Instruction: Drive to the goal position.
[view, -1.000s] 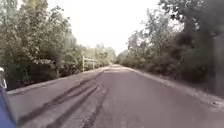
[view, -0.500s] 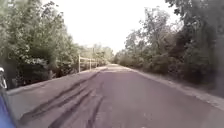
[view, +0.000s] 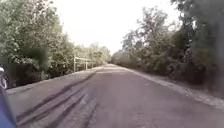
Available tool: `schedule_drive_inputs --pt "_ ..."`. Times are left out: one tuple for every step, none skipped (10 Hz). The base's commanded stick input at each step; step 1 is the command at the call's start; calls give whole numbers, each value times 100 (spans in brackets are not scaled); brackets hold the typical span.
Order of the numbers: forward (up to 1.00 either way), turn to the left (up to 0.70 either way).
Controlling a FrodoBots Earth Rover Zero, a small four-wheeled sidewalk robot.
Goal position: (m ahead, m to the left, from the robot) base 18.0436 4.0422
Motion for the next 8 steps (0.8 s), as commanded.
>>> schedule_drive_inputs --pt "70 0" --pt "70 0" --pt "70 0" --pt "70 0" --pt "70 -2" --pt "70 -22" --pt "70 -31" --pt "70 -22"
